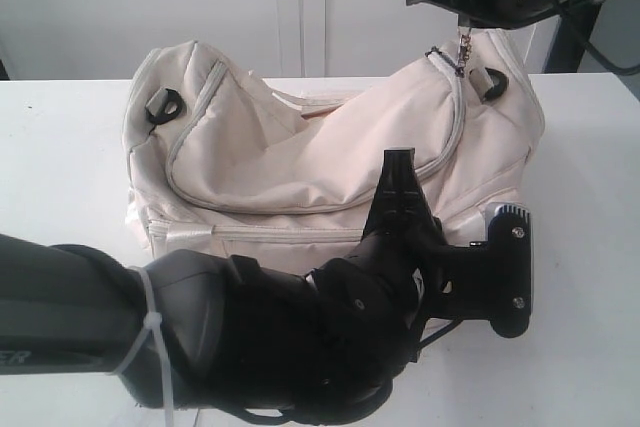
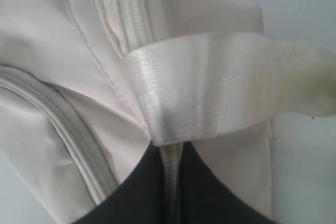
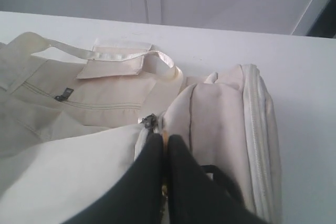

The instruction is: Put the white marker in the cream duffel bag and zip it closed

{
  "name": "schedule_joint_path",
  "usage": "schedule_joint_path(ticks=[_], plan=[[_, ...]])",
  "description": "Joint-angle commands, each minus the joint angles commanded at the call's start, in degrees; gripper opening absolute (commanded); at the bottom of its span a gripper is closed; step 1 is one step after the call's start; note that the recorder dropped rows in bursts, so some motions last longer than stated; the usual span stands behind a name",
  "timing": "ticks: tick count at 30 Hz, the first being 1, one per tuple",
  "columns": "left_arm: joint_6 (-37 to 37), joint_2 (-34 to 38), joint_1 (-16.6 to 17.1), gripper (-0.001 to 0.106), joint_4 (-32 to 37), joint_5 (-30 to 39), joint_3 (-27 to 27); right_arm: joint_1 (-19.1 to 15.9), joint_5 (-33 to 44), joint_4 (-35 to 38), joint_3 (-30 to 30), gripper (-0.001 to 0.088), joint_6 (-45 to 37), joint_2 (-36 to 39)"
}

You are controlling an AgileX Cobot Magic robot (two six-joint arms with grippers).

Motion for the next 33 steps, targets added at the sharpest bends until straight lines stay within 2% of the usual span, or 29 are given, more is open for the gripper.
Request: schedule_joint_path(ticks=[13, 33], plan=[[0.00, 0.00, 0.00, 0.000, 0.00, 0.00, 0.00, 0.00, -2.82, -0.14, 0.00, 0.0000, 0.00, 1.93], [0.00, 0.00, 0.00, 0.000, 0.00, -0.11, 0.00, 0.32, -1.69, 1.90, 0.00, 0.0000, -3.58, 2.51]])
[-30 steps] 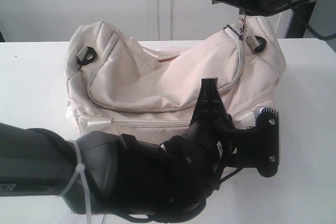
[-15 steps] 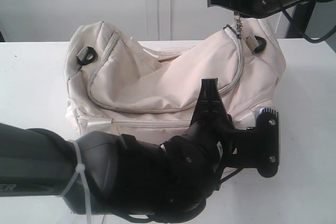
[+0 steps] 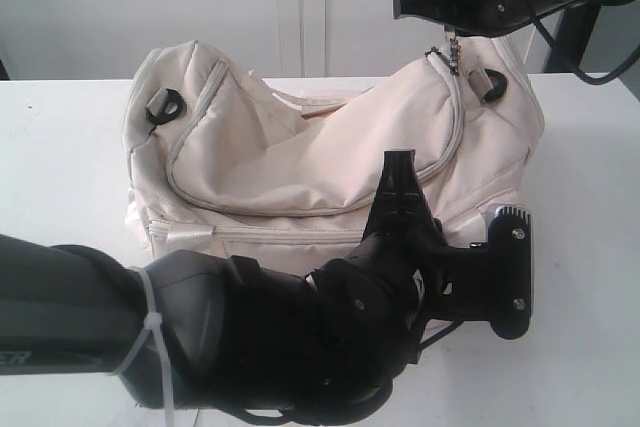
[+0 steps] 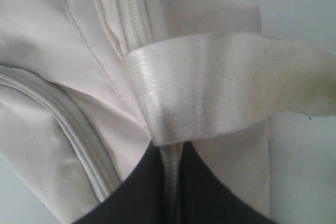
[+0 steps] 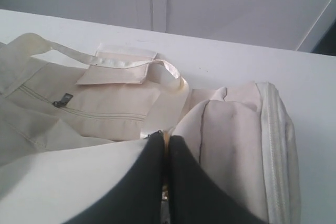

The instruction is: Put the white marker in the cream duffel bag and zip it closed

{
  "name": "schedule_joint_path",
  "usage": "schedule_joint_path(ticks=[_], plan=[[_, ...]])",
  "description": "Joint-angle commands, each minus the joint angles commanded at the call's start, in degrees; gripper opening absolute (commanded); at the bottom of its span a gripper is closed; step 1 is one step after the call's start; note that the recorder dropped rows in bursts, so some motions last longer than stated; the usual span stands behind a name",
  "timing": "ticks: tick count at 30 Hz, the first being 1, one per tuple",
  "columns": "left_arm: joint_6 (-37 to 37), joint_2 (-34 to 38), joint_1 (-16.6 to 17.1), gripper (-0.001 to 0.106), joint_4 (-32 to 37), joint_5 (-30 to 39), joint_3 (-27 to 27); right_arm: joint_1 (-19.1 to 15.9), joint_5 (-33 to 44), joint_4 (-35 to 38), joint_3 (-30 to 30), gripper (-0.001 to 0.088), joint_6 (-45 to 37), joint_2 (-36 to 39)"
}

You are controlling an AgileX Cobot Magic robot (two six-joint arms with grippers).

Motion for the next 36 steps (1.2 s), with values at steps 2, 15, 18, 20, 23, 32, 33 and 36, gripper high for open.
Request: schedule_joint_path(ticks=[2, 15, 18, 20, 23, 32, 33, 36], plan=[[0.00, 0.00, 0.00, 0.000, 0.00, 0.00, 0.00, 0.00, 0.26, 2.20, 0.00, 0.0000, -1.28, 0.00], [0.00, 0.00, 0.00, 0.000, 0.00, 0.00, 0.00, 0.00, 4.46, 17.68, 0.00, 0.0000, -16.85, 0.40], [0.00, 0.00, 0.00, 0.000, 0.00, 0.00, 0.00, 0.00, 5.30, 17.98, 0.00, 0.0000, -16.85, 0.40], [0.00, 0.00, 0.00, 0.000, 0.00, 0.00, 0.00, 0.00, 5.67, 19.08, 0.00, 0.0008, -17.34, 0.40], [0.00, 0.00, 0.00, 0.000, 0.00, 0.00, 0.00, 0.00, 6.69, 19.23, 0.00, 0.0178, -17.95, 0.40], [0.00, 0.00, 0.00, 0.000, 0.00, 0.00, 0.00, 0.00, 6.48, 19.23, 0.00, 0.0364, -17.95, 0.40], [0.00, 0.00, 0.00, 0.000, 0.00, 0.00, 0.00, 0.00, 6.48, 19.23, 0.00, 0.0381, -17.95, 0.40], [0.00, 0.00, 0.00, 0.000, 0.00, 0.00, 0.00, 0.00, 6.37, 19.23, 0.00, 0.0462, -17.95, 0.40]])
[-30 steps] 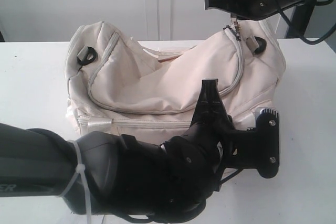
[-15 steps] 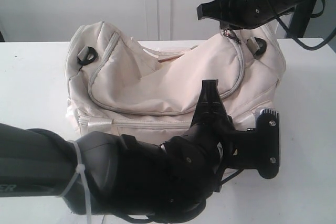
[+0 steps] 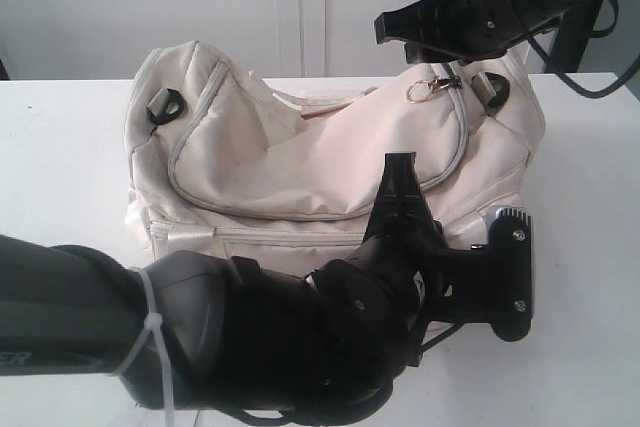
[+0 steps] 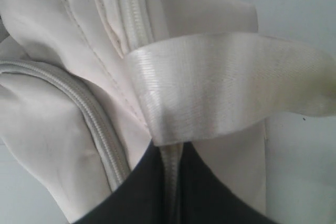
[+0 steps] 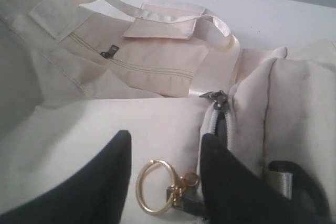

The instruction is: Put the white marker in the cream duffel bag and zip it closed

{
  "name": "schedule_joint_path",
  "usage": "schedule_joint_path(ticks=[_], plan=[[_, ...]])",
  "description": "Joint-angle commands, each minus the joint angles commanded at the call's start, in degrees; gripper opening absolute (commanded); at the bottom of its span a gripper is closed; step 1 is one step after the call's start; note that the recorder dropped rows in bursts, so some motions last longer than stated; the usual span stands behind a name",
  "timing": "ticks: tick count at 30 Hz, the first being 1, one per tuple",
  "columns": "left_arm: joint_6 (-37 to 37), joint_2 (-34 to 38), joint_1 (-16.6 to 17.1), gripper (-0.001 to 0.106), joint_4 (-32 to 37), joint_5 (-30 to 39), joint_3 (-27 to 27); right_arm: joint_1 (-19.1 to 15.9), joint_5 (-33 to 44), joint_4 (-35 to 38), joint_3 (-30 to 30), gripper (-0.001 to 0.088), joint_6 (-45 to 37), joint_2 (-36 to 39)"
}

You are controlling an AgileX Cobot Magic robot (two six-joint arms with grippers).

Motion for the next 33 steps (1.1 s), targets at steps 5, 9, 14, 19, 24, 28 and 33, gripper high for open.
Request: schedule_joint_path(ticks=[5, 9, 14, 19, 24, 28, 33], plan=[[0.00, 0.00, 0.00, 0.000, 0.00, 0.00, 0.00, 0.00, -0.22, 0.00, 0.00, 0.0487, 0.00, 0.00], [0.00, 0.00, 0.00, 0.000, 0.00, 0.23, 0.00, 0.00, -0.12, 0.00, 0.00, 0.0487, 0.00, -0.22], [0.00, 0.00, 0.00, 0.000, 0.00, 0.23, 0.00, 0.00, 1.05, -0.10, 0.00, 0.0474, 0.00, -1.77], [0.00, 0.00, 0.00, 0.000, 0.00, 0.23, 0.00, 0.00, 3.13, -0.36, 0.00, 0.0179, 0.00, -1.83], [0.00, 0.00, 0.00, 0.000, 0.00, 0.23, 0.00, 0.00, 3.61, -0.36, 0.00, 0.0010, 0.00, -1.83], [0.00, 0.00, 0.00, 0.000, 0.00, 0.23, 0.00, 0.00, 4.23, -0.36, 0.00, 0.0000, 0.00, -1.83], [0.00, 0.00, 0.00, 0.000, 0.00, 0.23, 0.00, -0.21, 5.92, -0.24, 0.00, 0.0000, 0.11, -1.83]])
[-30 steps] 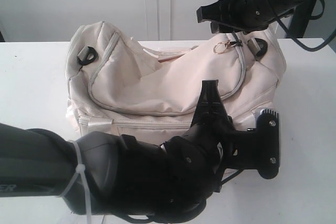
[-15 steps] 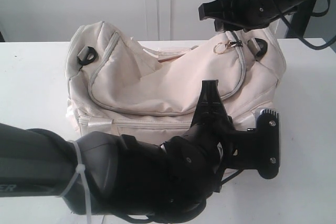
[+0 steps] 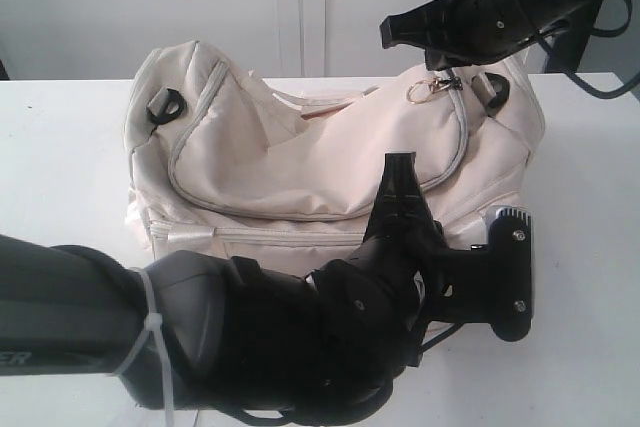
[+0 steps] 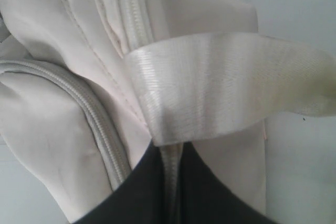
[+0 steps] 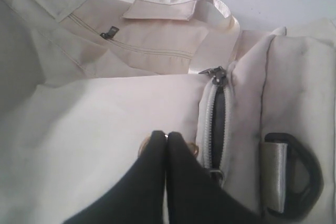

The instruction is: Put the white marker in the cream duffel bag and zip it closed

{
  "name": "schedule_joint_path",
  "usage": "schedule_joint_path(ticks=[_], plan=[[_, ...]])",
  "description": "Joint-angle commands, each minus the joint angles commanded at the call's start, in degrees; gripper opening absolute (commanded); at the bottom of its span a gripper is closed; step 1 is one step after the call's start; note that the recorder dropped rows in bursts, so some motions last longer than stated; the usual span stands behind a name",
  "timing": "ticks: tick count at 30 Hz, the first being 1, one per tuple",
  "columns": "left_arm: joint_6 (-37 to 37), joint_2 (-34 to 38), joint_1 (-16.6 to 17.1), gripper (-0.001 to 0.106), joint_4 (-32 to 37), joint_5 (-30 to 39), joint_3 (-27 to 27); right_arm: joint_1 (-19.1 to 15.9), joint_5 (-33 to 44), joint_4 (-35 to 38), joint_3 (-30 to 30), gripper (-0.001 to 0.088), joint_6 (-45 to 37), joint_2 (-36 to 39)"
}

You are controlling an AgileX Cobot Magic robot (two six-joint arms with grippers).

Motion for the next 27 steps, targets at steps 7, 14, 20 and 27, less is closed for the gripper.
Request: schedule_joint_path(ticks=[7, 14, 20, 27], plan=[[0.00, 0.00, 0.00, 0.000, 0.00, 0.11, 0.00, 0.00, 5.34, 0.00, -0.11, 0.0000, 1.71, 0.00], [0.00, 0.00, 0.00, 0.000, 0.00, 0.11, 0.00, 0.00, 8.86, 0.13, -0.11, 0.0000, 1.87, -0.94], [0.00, 0.00, 0.00, 0.011, 0.00, 0.37, 0.00, 0.00, 9.20, 0.13, -0.11, 0.0000, 1.87, -2.95], [0.00, 0.00, 0.00, 0.057, 0.00, 1.12, 0.00, 0.00, 10.21, 0.22, -0.11, 0.0000, 1.87, -4.04]])
